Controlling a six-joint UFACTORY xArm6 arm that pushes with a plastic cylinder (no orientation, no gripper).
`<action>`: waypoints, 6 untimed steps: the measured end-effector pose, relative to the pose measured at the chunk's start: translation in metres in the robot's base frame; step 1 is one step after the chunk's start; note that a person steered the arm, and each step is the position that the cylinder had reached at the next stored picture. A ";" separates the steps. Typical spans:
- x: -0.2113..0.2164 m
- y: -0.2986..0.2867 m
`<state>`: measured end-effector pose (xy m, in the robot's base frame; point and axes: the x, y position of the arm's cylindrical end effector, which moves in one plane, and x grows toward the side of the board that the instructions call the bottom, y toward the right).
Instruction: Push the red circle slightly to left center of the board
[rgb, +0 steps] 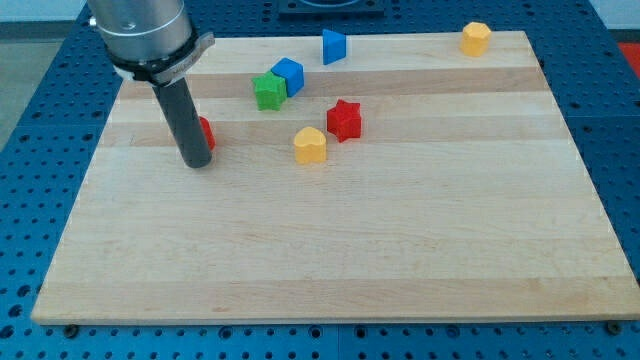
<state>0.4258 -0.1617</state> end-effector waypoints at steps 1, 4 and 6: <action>-0.017 0.033; -0.042 -0.024; -0.042 -0.054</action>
